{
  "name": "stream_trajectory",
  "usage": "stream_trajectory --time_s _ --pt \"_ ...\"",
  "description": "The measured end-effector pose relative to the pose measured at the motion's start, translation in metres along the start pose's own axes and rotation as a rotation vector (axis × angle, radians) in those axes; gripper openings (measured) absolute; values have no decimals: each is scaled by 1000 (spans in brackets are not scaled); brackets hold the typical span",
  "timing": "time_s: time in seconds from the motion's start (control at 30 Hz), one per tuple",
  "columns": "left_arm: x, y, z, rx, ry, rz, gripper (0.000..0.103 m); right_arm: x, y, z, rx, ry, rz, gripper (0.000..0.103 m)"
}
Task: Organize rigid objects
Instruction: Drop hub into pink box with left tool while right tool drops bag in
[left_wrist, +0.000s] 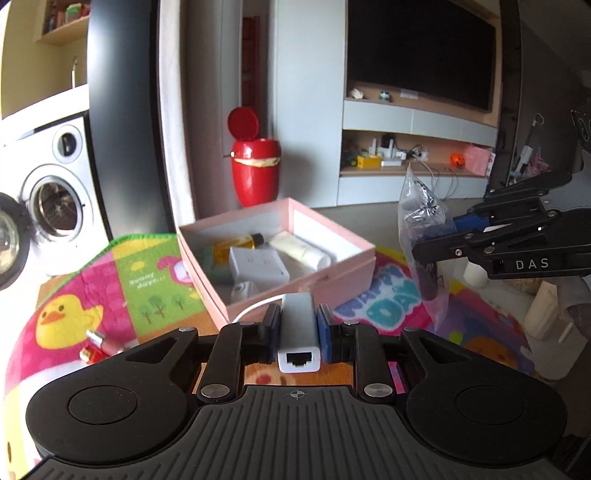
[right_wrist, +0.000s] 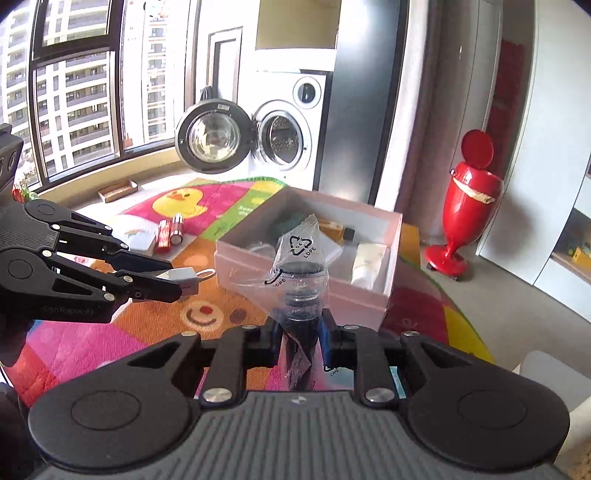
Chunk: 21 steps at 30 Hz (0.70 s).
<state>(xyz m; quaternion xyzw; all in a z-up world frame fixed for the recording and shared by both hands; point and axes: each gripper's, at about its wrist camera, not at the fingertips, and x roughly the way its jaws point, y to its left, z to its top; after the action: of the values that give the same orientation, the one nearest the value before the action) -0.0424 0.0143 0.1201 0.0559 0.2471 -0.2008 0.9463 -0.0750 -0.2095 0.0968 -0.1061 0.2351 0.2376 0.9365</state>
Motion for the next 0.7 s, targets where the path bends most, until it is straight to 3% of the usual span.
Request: stream_trajectory --time_s 0.1,0.2,0.33,0.37,0.43,0.5,0.6,0.7 --pt "-23 4 57 38 -149 17 25 -13 -13 40 11 -118 -39 20" --pt "-28 9 110 43 -252 32 25 -6 -26 77 37 -175 -75 20" --pt "16 32 157 -86 -181 -85 26 34 -44 114 72 -134 -48 22" --pt "34 42 159 -144 -147 -116 26 47 -48 118 85 -106 -55 29" --pt "66 57 154 -212 -72 -114 26 64 -54 116 114 -82 -74 37" --pt "85 67 136 -233 -28 -78 26 73 -59 103 146 -59 -77 38" --pt "91 86 95 -286 19 -62 26 76 -58 72 149 -19 -69 44" --pt "85 102 49 -320 61 9 26 83 -48 38 95 41 -91 47"
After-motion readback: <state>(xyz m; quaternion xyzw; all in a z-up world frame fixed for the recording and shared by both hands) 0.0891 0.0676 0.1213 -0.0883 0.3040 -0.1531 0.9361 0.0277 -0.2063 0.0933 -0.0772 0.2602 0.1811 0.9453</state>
